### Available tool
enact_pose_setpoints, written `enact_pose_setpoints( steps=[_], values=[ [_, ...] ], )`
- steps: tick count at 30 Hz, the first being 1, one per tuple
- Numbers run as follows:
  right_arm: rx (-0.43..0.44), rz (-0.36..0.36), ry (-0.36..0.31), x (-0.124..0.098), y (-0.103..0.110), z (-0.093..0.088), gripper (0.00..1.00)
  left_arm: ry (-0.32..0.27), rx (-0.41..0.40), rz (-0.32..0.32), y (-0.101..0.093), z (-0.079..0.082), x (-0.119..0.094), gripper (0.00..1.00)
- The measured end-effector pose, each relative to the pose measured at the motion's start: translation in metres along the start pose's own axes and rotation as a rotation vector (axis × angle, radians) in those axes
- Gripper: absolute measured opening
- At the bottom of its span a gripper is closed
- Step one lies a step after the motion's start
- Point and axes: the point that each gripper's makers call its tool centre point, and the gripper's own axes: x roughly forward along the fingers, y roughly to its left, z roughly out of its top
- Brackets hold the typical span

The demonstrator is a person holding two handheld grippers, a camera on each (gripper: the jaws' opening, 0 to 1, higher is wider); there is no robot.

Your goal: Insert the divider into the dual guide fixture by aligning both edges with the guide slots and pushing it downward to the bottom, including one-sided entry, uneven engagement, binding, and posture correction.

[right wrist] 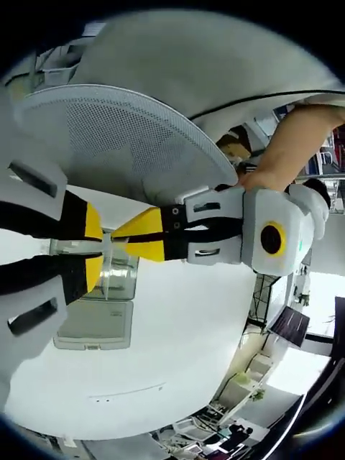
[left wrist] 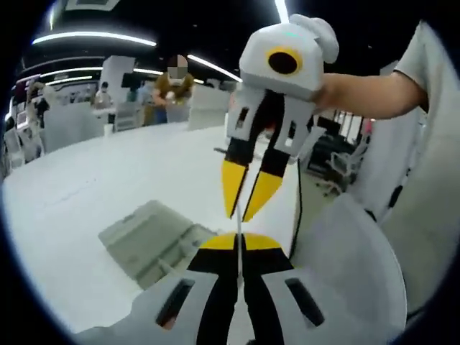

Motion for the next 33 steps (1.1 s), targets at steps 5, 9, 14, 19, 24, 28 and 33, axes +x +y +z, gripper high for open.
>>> enact_pose_setpoints(
  steps=[5, 9, 14, 19, 24, 28, 33],
  values=[
    [0.008, 0.022, -0.005, 0.001, 0.002, 0.002, 0.0, -0.004, 0.031, -0.005, -0.001, -0.001, -0.001, 0.0],
    [0.023, 0.047, -0.01, 0.003, 0.005, 0.002, 0.0, 0.001, 0.067, -0.008, -0.003, -0.003, -0.001, 0.0],
    [0.04, 0.076, 0.008, 0.006, 0.01, 0.002, 0.0, 0.006, 0.097, -0.015, -0.008, -0.005, -0.001, 0.0],
    [0.088, 0.096, 0.021, 0.008, 0.011, 0.002, 0.0, -0.005, 0.119, -0.014, -0.011, -0.003, -0.002, 0.0],
    [0.11, 0.104, 0.06, 0.008, 0.014, 0.002, 0.0, -0.002, 0.115, -0.016, -0.013, -0.004, -0.002, 0.0],
    [0.15, 0.11, 0.085, 0.008, 0.014, 0.002, 0.0, 0.003, 0.091, -0.012, -0.012, -0.005, -0.002, 0.01],
    [0.218, 0.113, 0.097, 0.007, 0.012, 0.002, 0.0, 0.039, 0.062, 0.014, -0.007, -0.011, -0.002, 0.04]
  ],
)
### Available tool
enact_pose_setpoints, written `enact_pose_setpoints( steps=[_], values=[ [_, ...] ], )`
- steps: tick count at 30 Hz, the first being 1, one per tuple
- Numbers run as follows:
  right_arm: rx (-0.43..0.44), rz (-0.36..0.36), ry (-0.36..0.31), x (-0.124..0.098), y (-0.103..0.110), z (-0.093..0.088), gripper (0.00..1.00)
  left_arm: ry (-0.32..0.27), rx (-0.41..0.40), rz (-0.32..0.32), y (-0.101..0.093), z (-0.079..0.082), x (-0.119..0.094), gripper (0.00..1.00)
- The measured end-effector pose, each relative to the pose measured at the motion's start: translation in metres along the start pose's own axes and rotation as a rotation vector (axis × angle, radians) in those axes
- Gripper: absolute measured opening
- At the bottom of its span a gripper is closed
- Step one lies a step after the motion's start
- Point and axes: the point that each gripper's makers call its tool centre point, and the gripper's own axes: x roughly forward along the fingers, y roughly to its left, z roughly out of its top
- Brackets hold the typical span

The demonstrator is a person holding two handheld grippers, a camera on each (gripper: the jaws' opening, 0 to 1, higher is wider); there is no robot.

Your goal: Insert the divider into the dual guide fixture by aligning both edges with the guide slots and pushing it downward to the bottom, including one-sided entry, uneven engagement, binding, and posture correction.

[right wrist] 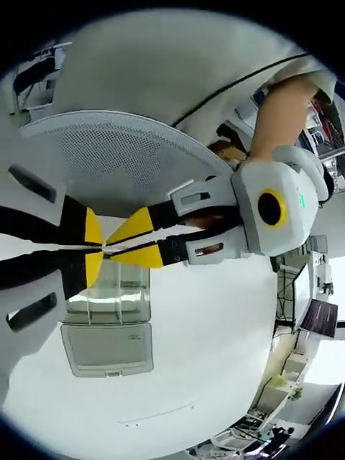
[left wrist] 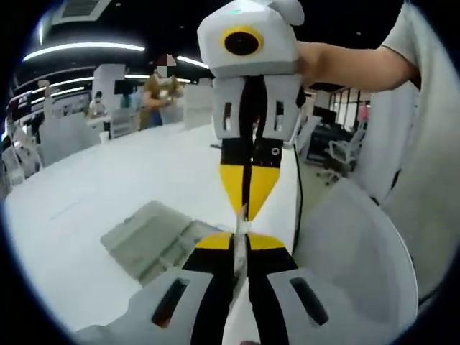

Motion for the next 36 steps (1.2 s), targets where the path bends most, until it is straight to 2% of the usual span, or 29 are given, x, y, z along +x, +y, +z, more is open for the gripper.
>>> enact_pose_setpoints(
  steps=[1, 2, 5, 8, 15, 16, 20, 32, 36],
  values=[
    [0.049, 0.012, -0.004, -0.001, 0.001, 0.0, 0.0, -0.003, 0.008, 0.002, 0.002, 0.0, 0.0, 0.04],
    [0.049, 0.012, -0.01, -0.002, -0.001, 0.0, 0.0, -0.003, 0.007, 0.003, 0.002, 0.0, -0.001, 0.04],
    [0.125, 0.024, -0.028, -0.005, -0.003, 0.002, 0.0, 0.005, -0.001, 0.017, 0.006, -0.002, -0.001, 0.07],
    [0.127, 0.027, -0.032, -0.006, -0.005, 0.002, 0.0, 0.005, -0.002, 0.028, 0.008, -0.002, -0.002, 0.08],
    [0.213, 0.041, -0.04, -0.008, -0.006, 0.004, 0.0, -0.002, 0.003, 0.048, 0.013, -0.001, -0.003, 0.06],
    [0.25, 0.045, -0.042, -0.008, -0.005, 0.004, 0.0, -0.002, 0.002, 0.05, 0.013, -0.001, -0.003, 0.06],
    [0.28, 0.05, -0.04, -0.008, -0.006, 0.005, 0.0, 0.0, -0.004, 0.055, 0.015, -0.002, -0.003, 0.07],
    [0.267, 0.048, -0.016, -0.007, -0.007, 0.005, 0.0, 0.015, -0.021, 0.045, 0.014, -0.006, 0.0, 0.07],
    [0.242, 0.036, -0.005, -0.007, -0.008, 0.007, 0.0, 0.023, -0.021, 0.066, 0.017, -0.007, -0.001, 0.08]
  ],
)
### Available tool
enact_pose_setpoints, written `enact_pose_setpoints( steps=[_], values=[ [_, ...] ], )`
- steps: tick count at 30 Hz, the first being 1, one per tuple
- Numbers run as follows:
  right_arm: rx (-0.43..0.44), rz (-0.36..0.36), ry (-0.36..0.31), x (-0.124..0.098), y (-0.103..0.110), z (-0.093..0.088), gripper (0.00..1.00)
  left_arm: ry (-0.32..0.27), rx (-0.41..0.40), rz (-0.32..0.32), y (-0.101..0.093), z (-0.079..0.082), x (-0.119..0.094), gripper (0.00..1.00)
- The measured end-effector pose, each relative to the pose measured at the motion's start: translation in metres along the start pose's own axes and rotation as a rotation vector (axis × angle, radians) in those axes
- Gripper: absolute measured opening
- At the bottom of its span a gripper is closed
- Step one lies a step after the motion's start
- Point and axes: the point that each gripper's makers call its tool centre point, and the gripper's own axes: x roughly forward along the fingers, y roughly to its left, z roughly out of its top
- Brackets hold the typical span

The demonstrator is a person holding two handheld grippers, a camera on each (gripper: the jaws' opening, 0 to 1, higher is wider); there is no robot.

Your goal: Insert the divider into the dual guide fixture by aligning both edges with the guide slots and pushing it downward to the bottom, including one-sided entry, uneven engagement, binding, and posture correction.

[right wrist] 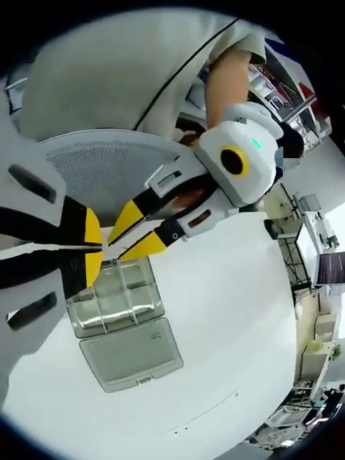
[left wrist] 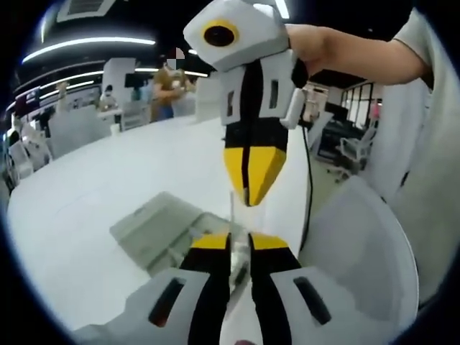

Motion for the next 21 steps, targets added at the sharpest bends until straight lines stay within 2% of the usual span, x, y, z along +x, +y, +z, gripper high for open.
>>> enact_pose_setpoints(
  steps=[2, 8, 11, 16, 21],
  values=[
    [-0.015, -0.008, 0.003, 0.0, -0.001, 0.001, 0.0, -0.003, -0.001, 0.009, 0.001, -0.001, -0.001, 0.12],
    [-0.048, -0.043, 0.045, 0.002, -0.008, -0.003, 0.0, -0.007, -0.008, 0.023, 0.004, -0.001, -0.004, 0.14],
    [-0.063, -0.063, 0.056, 0.002, -0.012, -0.004, 0.0, -0.007, -0.02, 0.039, 0.007, -0.002, -0.005, 0.21],
    [-0.088, -0.089, 0.084, 0.005, -0.019, -0.007, 0.0, -0.012, -0.031, 0.048, 0.008, -0.003, -0.008, 0.23],
    [-0.119, -0.12, 0.113, 0.007, -0.029, -0.008, 0.0, -0.009, -0.046, 0.059, 0.01, -0.004, -0.009, 0.31]
  ],
)
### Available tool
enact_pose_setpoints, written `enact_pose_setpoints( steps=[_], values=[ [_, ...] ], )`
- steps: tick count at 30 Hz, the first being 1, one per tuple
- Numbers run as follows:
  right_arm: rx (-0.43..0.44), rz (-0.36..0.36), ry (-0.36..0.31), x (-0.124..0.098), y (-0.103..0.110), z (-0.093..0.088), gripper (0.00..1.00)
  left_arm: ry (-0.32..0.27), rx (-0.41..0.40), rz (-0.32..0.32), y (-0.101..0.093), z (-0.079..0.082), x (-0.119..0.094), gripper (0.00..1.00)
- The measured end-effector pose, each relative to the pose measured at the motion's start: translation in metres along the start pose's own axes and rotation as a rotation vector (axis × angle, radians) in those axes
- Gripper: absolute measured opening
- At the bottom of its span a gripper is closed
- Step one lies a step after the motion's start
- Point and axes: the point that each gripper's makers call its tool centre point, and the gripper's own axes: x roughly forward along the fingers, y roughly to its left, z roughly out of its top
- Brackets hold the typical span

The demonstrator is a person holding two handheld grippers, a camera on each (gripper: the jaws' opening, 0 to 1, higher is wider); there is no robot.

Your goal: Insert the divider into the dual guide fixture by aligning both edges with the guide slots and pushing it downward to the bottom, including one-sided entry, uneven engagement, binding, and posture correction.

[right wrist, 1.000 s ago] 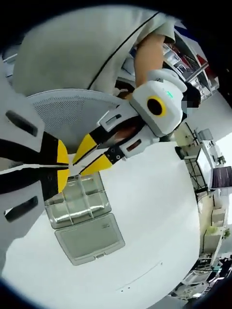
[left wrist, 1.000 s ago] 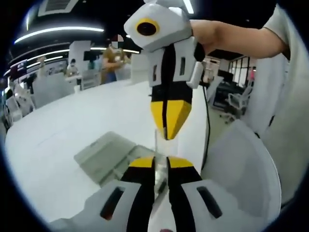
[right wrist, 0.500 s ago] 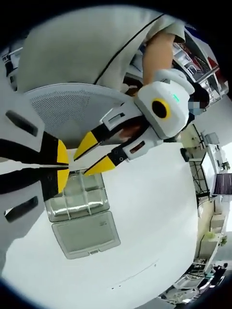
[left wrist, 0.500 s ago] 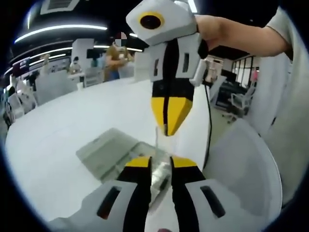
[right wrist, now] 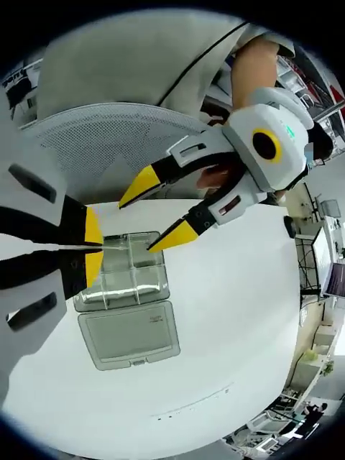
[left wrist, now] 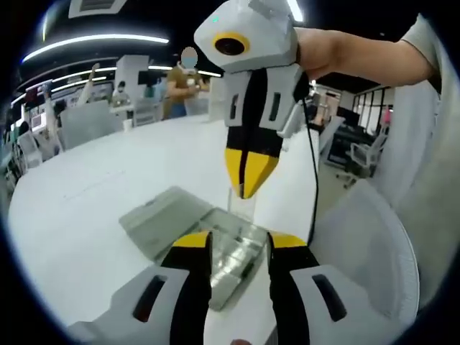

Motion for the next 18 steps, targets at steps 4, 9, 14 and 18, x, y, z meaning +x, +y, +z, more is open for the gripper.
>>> enact_pose_setpoints(
  steps=[4, 9, 14, 18],
  values=[
    [-0.024, -0.017, 0.025, 0.005, -0.006, -0.002, 0.0, 0.003, -0.017, 0.01, 0.0, -0.001, -0.002, 0.38],
    [-0.045, -0.031, 0.056, 0.012, -0.012, -0.003, 0.0, 0.005, -0.029, 0.023, 0.001, -0.004, -0.005, 0.44],
    [-0.073, -0.043, 0.106, 0.021, -0.019, -0.006, 0.0, 0.007, -0.033, 0.029, 0.0, -0.006, -0.007, 0.46],
    [-0.07, -0.039, 0.116, 0.026, -0.021, -0.005, 0.0, 0.011, -0.043, 0.034, 0.0, -0.009, -0.008, 0.5]
  ],
)
